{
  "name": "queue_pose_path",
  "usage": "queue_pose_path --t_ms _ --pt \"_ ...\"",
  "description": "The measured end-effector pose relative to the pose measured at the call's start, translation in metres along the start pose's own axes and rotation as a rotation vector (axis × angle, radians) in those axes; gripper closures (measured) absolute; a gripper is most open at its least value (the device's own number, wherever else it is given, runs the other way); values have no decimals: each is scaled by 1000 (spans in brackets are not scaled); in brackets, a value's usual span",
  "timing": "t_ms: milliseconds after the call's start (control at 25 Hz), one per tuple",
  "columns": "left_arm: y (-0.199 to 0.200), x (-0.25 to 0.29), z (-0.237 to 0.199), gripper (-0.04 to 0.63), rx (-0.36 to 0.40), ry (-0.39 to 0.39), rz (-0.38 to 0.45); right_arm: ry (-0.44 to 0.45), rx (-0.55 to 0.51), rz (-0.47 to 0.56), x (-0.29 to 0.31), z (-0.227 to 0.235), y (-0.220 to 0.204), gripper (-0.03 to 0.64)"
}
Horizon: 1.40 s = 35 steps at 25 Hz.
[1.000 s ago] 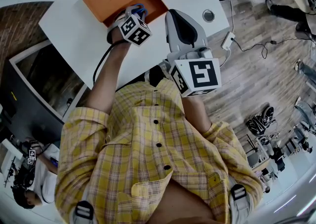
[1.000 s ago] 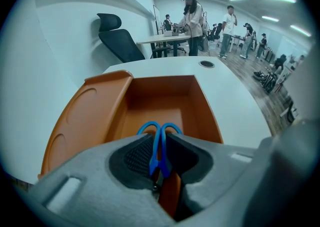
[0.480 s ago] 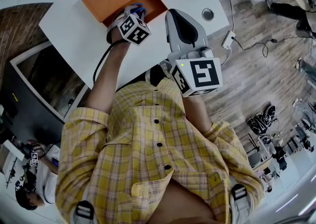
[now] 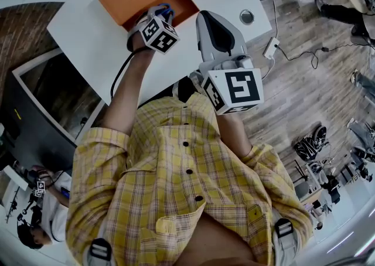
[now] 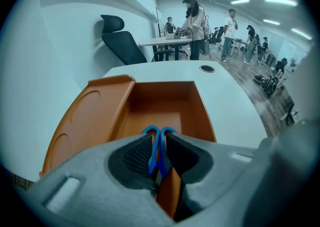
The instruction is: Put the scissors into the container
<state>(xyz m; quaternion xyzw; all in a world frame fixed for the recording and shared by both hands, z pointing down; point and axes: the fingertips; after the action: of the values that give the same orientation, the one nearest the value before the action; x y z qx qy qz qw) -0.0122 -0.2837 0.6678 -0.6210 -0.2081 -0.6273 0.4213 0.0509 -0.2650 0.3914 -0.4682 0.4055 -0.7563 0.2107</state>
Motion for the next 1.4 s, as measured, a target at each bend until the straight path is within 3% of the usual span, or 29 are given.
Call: queue_pose_path --t_ms 320,480,880,1400 --pt "8 -33 0 508 -55 14 76 -7 -15 12 -12 -4 -2 611" --pt "17 -60 -4 552 -90 34 135 -8 -22 18 -19 -6 0 611" --pt "22 -126 8 573 -144 81 244 17 -44 59 -45 -21 4 611" --pt "33 -232 18 591 -262 109 446 28 -85 135 -80 -43 22 611"
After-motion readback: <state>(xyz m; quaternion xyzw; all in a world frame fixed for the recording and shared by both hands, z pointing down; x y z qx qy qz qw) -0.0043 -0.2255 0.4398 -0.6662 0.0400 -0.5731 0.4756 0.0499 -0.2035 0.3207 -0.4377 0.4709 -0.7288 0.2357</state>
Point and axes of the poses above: the fingertips, and each gripper's own axes: x forward along the fingers, z to its right, y out of its top, and after that the axes turned 13 degrees about -z, right-handed
